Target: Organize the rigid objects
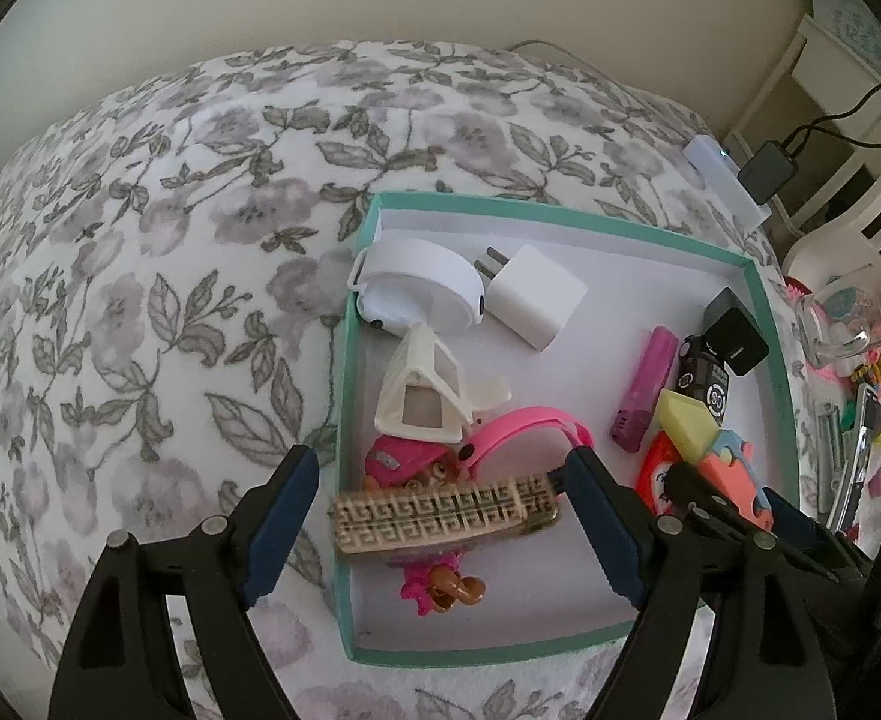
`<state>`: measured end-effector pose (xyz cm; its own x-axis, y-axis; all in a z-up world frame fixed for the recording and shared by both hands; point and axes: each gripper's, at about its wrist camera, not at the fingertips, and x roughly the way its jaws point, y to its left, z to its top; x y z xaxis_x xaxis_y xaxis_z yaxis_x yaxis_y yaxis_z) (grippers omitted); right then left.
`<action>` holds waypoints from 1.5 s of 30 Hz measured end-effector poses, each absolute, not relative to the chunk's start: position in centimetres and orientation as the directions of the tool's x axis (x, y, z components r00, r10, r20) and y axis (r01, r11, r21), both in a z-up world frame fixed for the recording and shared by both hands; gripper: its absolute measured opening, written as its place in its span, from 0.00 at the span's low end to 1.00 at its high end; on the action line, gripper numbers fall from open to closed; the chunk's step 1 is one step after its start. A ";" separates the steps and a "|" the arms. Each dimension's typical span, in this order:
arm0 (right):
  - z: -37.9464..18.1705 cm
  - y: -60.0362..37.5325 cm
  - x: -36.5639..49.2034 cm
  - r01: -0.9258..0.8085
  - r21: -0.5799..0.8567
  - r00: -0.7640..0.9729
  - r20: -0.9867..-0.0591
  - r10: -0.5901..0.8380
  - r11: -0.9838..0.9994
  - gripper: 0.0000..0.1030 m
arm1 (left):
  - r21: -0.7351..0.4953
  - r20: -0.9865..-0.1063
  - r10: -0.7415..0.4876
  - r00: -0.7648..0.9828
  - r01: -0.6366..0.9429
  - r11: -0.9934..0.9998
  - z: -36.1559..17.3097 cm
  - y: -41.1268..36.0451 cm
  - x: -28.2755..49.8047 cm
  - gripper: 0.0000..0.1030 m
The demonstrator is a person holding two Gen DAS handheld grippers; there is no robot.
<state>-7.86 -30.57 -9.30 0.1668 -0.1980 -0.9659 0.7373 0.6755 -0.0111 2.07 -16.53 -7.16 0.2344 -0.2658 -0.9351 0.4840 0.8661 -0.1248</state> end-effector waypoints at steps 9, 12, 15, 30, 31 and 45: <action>-9.4 -30.3 -7.9 0.729 -0.008 0.176 -0.964 -0.199 0.684 0.87 | -0.132 -0.932 -0.271 0.240 0.471 0.872 -6.7 -15.6 2.0 0.89; -9.5 -30.1 -8.0 0.726 -0.003 0.180 -0.964 -0.195 0.687 0.90 | -0.138 -0.929 -0.277 0.246 0.464 0.875 -6.4 -15.2 2.0 0.89; -9.4 -29.9 -8.0 0.721 -0.006 0.183 -0.963 -0.199 0.693 0.90 | -0.139 -0.924 -0.281 0.258 0.459 0.878 -6.1 -14.8 1.9 0.90; -8.6 -28.3 -8.1 0.696 -0.002 0.223 -0.950 -0.219 0.718 1.00 | 0.036 -0.906 -0.118 0.406 0.351 0.936 -5.6 -10.5 3.0 0.93; -8.4 -28.1 -8.0 0.691 0.001 0.230 -0.948 -0.218 0.723 1.00 | 0.047 -0.907 -0.103 0.408 0.343 0.938 -5.7 -10.2 3.1 0.93; -6.3 -24.6 -8.8 0.649 0.006 0.287 -0.928 -0.238 0.761 1.00 | 0.073 -0.924 -0.056 0.379 0.319 0.945 -5.8 -6.6 2.4 0.93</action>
<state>-8.78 -24.65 -6.31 0.2874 -0.2376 -0.9279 0.6490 0.7608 0.0062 2.45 -6.58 -5.80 0.3786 -0.0562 -0.9239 0.3193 0.9448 0.0734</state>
